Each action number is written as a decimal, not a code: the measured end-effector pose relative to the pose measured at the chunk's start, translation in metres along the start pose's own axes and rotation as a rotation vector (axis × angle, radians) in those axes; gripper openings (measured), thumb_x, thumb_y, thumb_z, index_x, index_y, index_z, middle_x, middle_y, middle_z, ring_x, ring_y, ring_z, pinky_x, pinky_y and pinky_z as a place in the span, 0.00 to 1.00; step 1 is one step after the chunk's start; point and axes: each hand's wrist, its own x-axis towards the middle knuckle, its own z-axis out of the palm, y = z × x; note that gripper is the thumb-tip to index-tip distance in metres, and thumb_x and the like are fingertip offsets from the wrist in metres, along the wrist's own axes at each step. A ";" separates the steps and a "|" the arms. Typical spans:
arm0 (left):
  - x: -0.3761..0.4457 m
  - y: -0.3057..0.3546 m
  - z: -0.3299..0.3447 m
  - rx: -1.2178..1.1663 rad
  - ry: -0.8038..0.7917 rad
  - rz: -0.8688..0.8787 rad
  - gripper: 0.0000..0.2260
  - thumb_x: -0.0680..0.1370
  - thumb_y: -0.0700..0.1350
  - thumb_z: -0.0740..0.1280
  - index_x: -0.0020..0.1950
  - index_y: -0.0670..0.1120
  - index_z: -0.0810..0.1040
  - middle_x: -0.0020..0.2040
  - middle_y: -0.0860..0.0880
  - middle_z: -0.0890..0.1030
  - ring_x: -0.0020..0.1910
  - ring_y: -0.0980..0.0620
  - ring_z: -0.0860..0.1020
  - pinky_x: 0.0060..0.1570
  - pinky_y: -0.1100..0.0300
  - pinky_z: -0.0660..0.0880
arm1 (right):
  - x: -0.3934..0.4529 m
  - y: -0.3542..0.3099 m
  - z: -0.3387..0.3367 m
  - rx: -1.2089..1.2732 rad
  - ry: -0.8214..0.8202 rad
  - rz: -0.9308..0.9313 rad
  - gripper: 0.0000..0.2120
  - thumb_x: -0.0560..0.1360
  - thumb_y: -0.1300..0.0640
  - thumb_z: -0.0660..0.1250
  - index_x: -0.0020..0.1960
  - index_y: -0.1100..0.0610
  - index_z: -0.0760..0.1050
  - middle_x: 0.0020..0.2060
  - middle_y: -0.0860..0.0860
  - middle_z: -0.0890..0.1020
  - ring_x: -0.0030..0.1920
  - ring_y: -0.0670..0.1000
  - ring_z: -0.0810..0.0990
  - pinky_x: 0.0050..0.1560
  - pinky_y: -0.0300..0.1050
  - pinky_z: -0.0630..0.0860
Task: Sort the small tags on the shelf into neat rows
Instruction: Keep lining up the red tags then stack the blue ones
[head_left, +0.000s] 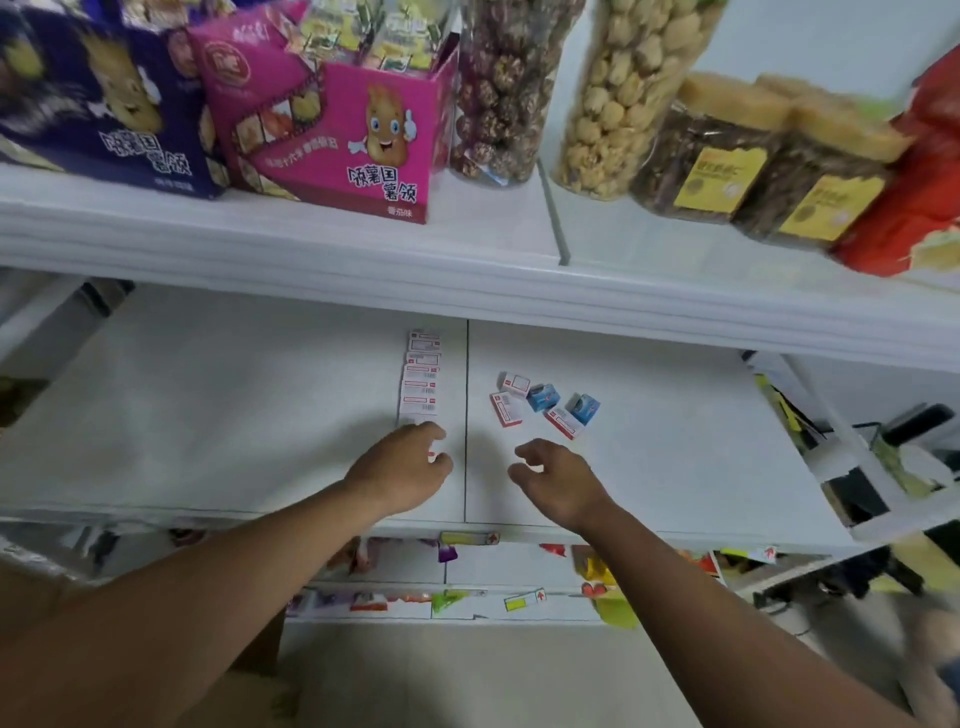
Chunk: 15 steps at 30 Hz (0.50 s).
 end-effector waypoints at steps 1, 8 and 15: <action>0.000 0.010 0.001 0.043 -0.008 0.007 0.27 0.79 0.61 0.59 0.77 0.55 0.71 0.78 0.52 0.73 0.74 0.49 0.74 0.71 0.49 0.73 | -0.003 0.003 -0.008 -0.043 0.005 -0.012 0.21 0.81 0.46 0.65 0.72 0.51 0.76 0.69 0.51 0.80 0.66 0.52 0.79 0.60 0.44 0.73; -0.011 0.098 0.025 0.294 -0.014 0.069 0.23 0.83 0.58 0.62 0.78 0.56 0.72 0.77 0.53 0.73 0.72 0.47 0.74 0.67 0.50 0.75 | -0.031 0.034 -0.068 -0.259 0.046 -0.034 0.21 0.78 0.43 0.66 0.68 0.49 0.79 0.66 0.50 0.81 0.63 0.53 0.80 0.60 0.49 0.78; -0.027 0.188 0.068 0.476 0.005 0.155 0.22 0.84 0.58 0.62 0.78 0.55 0.71 0.78 0.52 0.72 0.72 0.47 0.74 0.65 0.51 0.75 | -0.066 0.098 -0.127 -0.347 0.124 -0.046 0.22 0.80 0.43 0.66 0.71 0.49 0.76 0.67 0.50 0.80 0.64 0.54 0.79 0.60 0.50 0.79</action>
